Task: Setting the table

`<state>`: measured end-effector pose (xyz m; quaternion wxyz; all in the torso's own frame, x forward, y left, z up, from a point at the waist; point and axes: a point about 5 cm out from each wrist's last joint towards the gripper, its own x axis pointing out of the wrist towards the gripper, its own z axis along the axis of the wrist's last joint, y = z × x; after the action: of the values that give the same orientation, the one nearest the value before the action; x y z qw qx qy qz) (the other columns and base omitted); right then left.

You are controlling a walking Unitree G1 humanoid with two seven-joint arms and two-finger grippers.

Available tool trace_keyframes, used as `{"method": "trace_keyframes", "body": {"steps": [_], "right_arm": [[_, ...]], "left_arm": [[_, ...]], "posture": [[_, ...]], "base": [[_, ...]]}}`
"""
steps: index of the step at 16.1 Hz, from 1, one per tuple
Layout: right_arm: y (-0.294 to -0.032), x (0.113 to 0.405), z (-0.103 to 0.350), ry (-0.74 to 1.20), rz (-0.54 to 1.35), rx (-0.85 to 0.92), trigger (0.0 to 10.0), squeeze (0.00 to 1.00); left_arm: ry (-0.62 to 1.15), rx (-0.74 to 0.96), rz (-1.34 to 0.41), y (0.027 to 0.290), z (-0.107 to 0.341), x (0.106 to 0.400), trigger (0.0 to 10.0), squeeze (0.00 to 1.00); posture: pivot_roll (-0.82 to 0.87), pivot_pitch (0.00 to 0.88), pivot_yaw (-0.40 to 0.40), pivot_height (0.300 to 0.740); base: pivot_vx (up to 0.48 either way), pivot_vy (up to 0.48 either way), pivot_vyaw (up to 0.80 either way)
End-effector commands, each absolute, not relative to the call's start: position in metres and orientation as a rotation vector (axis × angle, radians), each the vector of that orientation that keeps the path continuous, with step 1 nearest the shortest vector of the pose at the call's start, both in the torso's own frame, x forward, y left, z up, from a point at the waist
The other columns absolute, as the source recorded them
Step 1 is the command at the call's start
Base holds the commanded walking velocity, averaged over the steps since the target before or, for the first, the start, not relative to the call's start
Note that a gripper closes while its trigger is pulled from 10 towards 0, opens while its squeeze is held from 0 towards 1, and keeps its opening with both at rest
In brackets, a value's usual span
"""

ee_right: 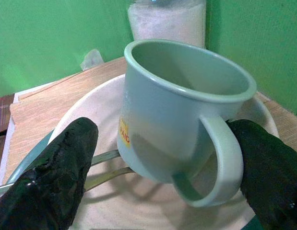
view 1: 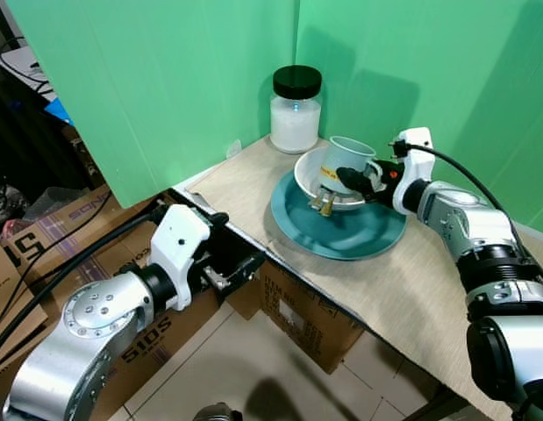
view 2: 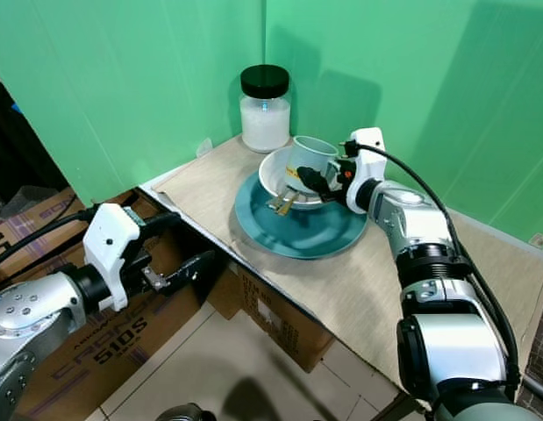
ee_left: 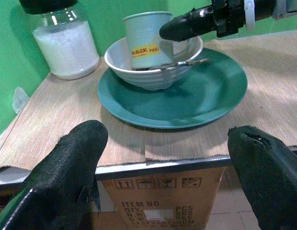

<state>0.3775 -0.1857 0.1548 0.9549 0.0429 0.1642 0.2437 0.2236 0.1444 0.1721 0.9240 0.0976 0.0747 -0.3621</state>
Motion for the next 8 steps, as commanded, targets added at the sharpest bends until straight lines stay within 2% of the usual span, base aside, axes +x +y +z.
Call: {"method": "trace_keyframes", "body": {"steps": [1,2,3,5,8], "right_arm": [[-0.1861,0.3765,0.1564,0.337,0.516,0.101,4.5,0.00],[-0.1859,0.3762,0.1565,0.339,0.520,0.100,3.7,0.00],[-0.1863,0.3762,0.1571,0.338,0.523,0.100,0.4,0.00],[-0.1873,0.3760,0.1589,0.334,0.526,0.102,0.0,0.00],[-0.1871,0.3752,0.1576,0.343,0.532,0.089,0.0,0.00]], "left_arm": [[0.140,0.206,-0.750,0.1445,0.1747,0.2252,10.0,1.00],[0.139,0.207,-0.749,0.1446,0.1748,0.2253,10.0,1.00],[0.138,0.208,-0.748,0.1447,0.1750,0.2254,10.0,1.00],[0.136,0.211,-0.746,0.1449,0.1752,0.2257,10.0,1.00],[0.131,0.218,-0.744,0.1450,0.1759,0.2270,10.0,1.00]], "posture": [[0.04,0.000,0.044,0.740],[0.04,0.000,0.044,0.740],[0.04,0.000,0.044,0.740],[0.04,0.000,0.045,0.740],[0.04,0.000,0.045,0.740]], "base": [[0.000,0.000,0.00],[0.000,0.000,0.00],[0.000,0.000,0.00],[0.000,0.000,0.00],[0.000,0.000,0.00]]}}
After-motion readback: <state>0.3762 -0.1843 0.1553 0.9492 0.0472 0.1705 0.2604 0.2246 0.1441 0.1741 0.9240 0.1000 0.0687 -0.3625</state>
